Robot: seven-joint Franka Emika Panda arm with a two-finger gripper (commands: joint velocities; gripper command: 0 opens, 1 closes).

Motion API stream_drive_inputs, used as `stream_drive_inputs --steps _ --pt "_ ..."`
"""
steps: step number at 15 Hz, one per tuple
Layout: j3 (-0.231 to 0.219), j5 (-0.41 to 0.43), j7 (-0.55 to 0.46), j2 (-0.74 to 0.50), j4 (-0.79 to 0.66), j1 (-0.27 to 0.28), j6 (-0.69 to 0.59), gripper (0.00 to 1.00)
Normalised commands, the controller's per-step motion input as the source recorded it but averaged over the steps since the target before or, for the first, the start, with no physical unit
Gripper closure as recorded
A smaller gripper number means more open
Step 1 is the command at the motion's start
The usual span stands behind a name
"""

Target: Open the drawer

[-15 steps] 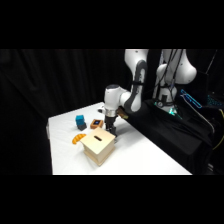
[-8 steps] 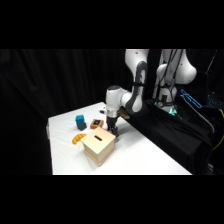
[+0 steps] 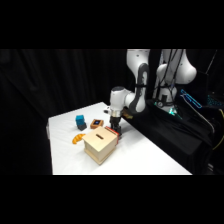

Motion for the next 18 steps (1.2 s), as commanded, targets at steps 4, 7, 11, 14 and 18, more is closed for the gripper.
stream_drive_inputs --steps 4,7,11,14,18 --pt "-0.039 -0.05 -0.15 -0.2 -0.35 -0.078 0.18 0.0" --pt "-0.031 -0.054 -0.14 -0.23 -0.33 -0.076 0.12 0.0" --pt "-0.028 -0.054 -0.14 -0.3 -0.31 -0.077 0.07 0.0" --pt "0.013 -0.054 -0.14 -0.33 -0.22 -0.105 -0.06 0.0" --pt "0.043 -0.051 -0.16 -0.41 -0.11 -0.102 -0.33 0.0"
